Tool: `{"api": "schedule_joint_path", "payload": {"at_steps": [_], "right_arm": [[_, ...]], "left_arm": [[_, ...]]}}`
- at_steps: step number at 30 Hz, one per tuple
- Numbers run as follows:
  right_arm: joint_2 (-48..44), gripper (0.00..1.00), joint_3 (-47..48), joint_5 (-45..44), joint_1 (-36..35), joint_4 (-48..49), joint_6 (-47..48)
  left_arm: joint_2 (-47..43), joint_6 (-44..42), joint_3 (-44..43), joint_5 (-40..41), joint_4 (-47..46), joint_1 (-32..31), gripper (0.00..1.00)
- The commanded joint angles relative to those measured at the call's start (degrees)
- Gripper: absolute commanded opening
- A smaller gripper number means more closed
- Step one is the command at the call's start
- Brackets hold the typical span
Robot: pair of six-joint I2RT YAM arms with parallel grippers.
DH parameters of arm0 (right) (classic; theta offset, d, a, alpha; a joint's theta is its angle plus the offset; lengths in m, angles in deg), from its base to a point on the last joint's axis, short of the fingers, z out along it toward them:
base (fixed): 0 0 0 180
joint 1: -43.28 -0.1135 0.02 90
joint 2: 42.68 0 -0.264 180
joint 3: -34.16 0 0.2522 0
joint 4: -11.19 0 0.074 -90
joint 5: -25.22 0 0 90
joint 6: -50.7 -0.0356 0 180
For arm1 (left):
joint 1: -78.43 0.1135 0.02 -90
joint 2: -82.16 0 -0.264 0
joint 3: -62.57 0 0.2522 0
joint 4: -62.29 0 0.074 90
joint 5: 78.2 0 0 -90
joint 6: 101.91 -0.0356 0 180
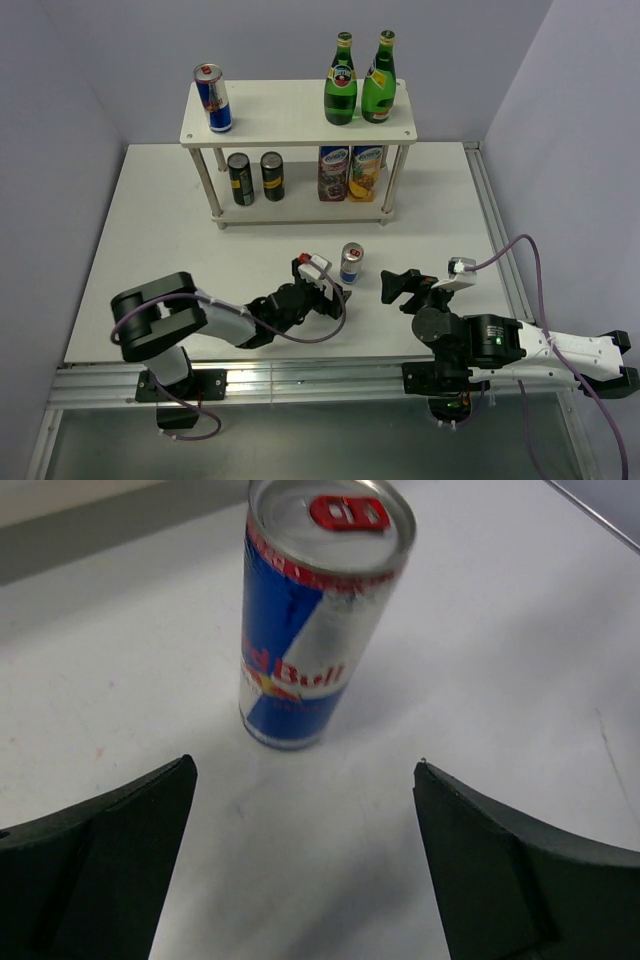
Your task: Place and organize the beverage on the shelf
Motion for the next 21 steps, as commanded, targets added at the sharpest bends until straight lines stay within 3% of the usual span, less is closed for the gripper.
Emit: {"api": "schedule_joint_path", "payload": {"at_steps": [1,3,9,12,13,14,15,17,18,21], "right_arm": [[0.2,1.00,0.5,-2.0,-0.4,0.2,-1.0],[0.0,1.00,0.3,-1.9,-0.3,0.2,-1.0],[0.3,1.00,0.3,-1.7,-0.3,0.6,-0.6],[0.6,1.00,0.3,-1.7,-0.4,0.8,-0.4],[0.5,1.00,0.3,-1.7,-0.4,1.2,-0.1],[0.7,1.00,0.3,-1.6,-0.3,1.1,-0.1],[0.7,1.00,0.3,-1.7,-0.4,1.2,-0.2],[0.7,1.00,0.4,-1.7,-0.3,1.0,-0.3],[0.7,1.00,0.3,-1.9,-0.3,1.0,-0.4],[0.3,1.00,0.2,-1.9,-0.4,1.1,-0.2]], "left_arm": [[6.9,-4.0,-5.5,8.8,-12.3,-0.4,0.97],[10.0,-6.4,-7.8,9.8,-15.9,-0.2,0.98],[18.9,-7.0,-16.2,7.8,-14.9,2.5,0.97],[21.9,-6.3,-20.3,7.2,-13.4,4.2,0.84],[22.6,-6.3,-22.4,7.3,-11.7,5.3,0.73],[22.9,-7.0,-23.5,7.4,-10.6,5.7,0.68],[23.3,-7.7,-24.3,6.5,-9.8,5.9,0.52],[23.1,-8.9,-26.1,8.0,-7.2,6.5,0.05],[21.8,-9.3,-26.2,8.7,-6.8,6.6,0.00],[15.5,-10.1,-24.2,10.9,-5.1,6.5,0.00]]}}
